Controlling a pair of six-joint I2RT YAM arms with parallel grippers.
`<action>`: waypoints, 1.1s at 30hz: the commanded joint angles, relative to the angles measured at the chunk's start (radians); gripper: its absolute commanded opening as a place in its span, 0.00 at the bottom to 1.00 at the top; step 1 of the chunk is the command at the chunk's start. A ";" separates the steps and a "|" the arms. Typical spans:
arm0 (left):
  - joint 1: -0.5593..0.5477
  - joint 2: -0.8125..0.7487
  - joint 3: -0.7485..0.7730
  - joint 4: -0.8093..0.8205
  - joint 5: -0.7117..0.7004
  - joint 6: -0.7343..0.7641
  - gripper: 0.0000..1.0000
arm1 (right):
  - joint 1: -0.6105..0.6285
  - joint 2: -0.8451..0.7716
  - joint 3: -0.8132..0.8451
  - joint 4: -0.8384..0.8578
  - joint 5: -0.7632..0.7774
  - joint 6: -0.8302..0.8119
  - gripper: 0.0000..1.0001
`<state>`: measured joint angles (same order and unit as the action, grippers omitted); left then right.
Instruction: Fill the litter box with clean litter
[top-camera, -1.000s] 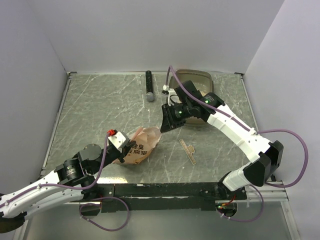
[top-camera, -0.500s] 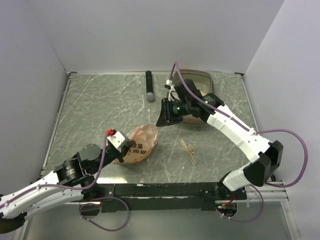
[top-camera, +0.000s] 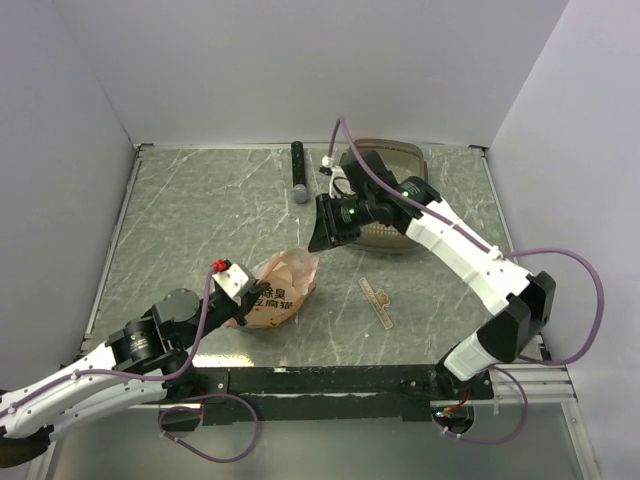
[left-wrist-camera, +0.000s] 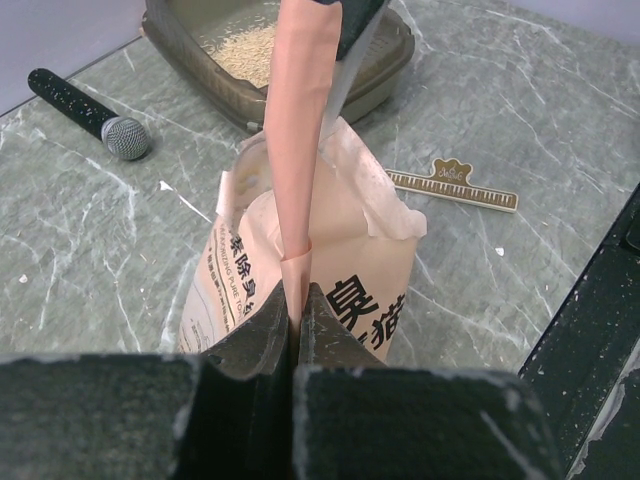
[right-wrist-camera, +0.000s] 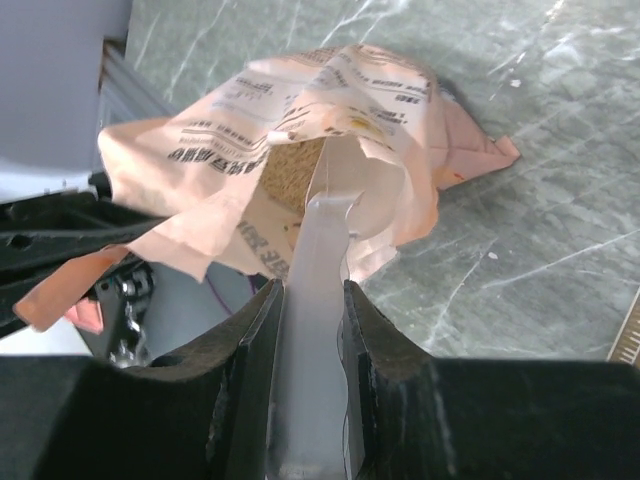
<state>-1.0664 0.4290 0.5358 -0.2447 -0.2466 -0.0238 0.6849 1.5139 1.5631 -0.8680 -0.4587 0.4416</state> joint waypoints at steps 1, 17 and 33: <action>-0.003 0.008 0.041 0.030 0.027 -0.021 0.01 | -0.005 0.060 0.109 -0.101 -0.112 -0.124 0.00; -0.003 0.047 0.041 0.031 0.035 -0.021 0.01 | 0.054 0.201 -0.214 0.238 -0.317 -0.054 0.00; -0.001 0.051 0.035 0.033 0.032 -0.014 0.01 | 0.035 0.000 -0.632 0.862 -0.482 0.262 0.00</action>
<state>-1.0672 0.4778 0.5392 -0.2363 -0.1974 -0.0303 0.7174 1.5997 0.9836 -0.1432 -0.8825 0.6224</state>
